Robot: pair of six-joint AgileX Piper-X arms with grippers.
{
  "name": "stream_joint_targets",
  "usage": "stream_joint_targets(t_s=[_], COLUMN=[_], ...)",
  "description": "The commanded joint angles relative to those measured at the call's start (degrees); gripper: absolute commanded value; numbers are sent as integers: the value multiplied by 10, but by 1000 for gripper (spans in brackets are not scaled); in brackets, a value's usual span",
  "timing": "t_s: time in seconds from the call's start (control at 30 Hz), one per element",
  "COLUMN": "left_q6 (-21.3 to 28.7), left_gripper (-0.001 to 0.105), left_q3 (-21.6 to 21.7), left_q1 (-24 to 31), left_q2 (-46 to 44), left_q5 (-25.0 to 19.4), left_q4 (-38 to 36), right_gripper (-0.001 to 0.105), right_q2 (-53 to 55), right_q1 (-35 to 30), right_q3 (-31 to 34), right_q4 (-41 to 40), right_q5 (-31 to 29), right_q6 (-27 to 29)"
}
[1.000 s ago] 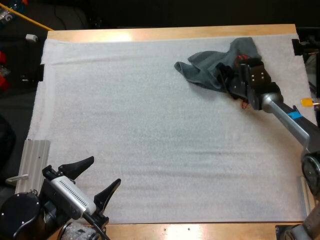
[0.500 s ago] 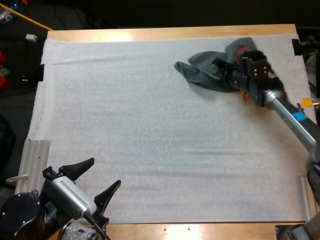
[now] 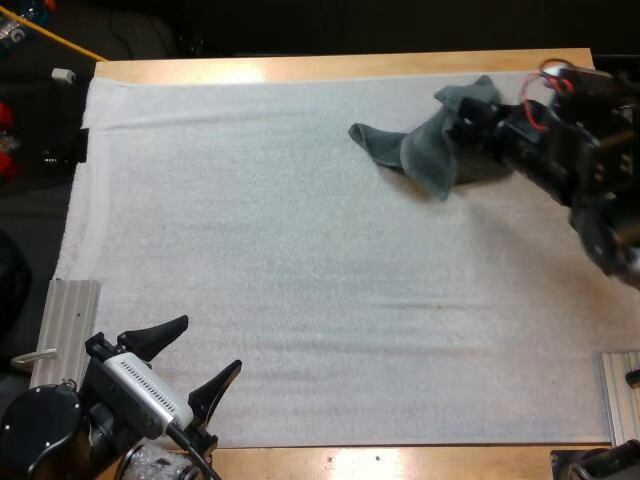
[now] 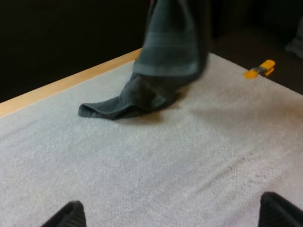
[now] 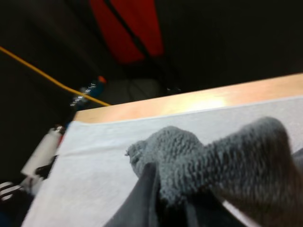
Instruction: Pick towel from pile, fold and stack
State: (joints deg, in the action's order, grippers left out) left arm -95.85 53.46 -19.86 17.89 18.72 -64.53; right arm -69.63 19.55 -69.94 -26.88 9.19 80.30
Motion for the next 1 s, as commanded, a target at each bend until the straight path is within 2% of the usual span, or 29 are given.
stream_joint_targets(t_s=[0.0, 0.17, 0.43, 0.63, 0.77, 0.97], left_q6=[-7, -7, -7, -7, -7, -7], left_gripper=[70, 70, 70, 70, 70, 70], left_q3=[2, 2, 2, 2, 2, 2], left_q1=[-1, -1, -1, -1, -1, -1], left_q2=[1, 1, 1, 1, 1, 1], left_q5=[4, 4, 4, 4, 4, 4], left_q4=[1, 1, 1, 1, 1, 1], right_gripper=[0, 0, 0, 0, 0, 0], right_q2=[18, 105, 212, 226, 203, 97], right_q1=[1, 2, 2, 2, 2, 15], right_q3=[-6, -6, -6, -6, -6, -6], right_q4=[-18, -104, -306, -439, -461, -409], right_q5=[0, 15, 131, 173, 182, 175], right_q6=[9, 9, 4, 13, 22, 22])
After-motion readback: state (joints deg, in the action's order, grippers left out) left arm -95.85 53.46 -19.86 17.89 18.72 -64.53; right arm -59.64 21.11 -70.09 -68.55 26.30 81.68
